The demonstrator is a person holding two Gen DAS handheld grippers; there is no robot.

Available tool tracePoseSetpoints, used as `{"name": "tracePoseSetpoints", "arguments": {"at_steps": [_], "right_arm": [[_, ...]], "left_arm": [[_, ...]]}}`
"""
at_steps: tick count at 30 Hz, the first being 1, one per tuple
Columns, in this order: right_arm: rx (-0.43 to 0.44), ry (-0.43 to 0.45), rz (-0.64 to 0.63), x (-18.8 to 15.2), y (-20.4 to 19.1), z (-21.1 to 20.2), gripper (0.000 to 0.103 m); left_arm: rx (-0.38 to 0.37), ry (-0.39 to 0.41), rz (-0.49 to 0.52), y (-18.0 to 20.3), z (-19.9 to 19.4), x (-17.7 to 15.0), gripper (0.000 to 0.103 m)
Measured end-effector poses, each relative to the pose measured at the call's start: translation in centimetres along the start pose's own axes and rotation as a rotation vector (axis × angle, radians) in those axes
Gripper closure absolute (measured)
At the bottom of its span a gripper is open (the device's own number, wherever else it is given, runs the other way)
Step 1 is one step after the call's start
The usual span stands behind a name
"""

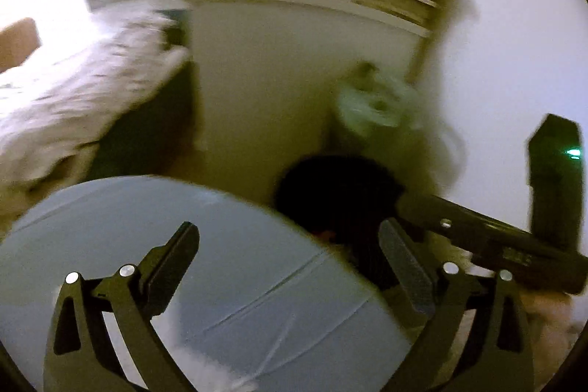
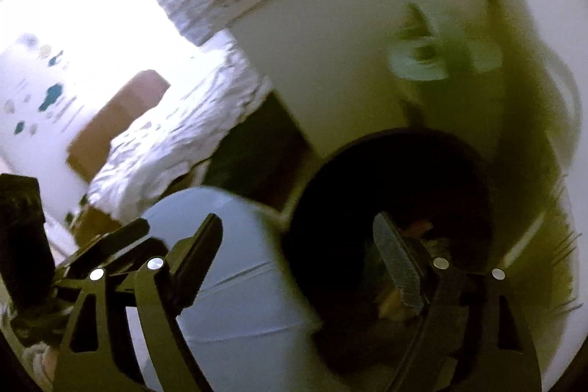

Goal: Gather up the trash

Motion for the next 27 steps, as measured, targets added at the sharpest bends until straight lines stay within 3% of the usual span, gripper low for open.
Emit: {"name": "tracePoseSetpoints", "arguments": {"at_steps": [3, 9, 16, 21, 27], "right_arm": [[0.054, -0.008, -0.048, -1.3, -4.9, -0.7, 0.02], [0.141, 0.015, -0.154, -3.6, -15.4, -2.9, 0.012], [0.181, 0.025, -0.299, -7.2, -25.7, -4.3, 0.009], [0.199, 0.015, -0.358, -9.0, -29.6, -4.1, 0.007], [0.205, 0.011, -0.36, -9.8, -31.3, -4.0, 0.007]], "left_arm": [[0.059, 0.058, -0.051, -2.7, -4.1, -0.8, 0.005], [0.253, 0.113, -0.116, -9.4, -11.8, -4.1, 0.005], [0.345, 0.163, -0.24, -15.8, -18.7, -6.9, 0.005], [0.381, 0.176, -0.292, -18.3, -20.9, -8.0, 0.005], [0.409, 0.194, -0.341, -20.0, -22.6, -9.1, 0.005]]}}
Point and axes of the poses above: each gripper's, at about its wrist camera, not at the fingertips, and z roughly the way its jaws point, y to its right, x to its top, the point moved 10 cm from there along z, roughly the way its jaws point, and after that the axes turned 2 degrees about -z, right-handed, at the moved point
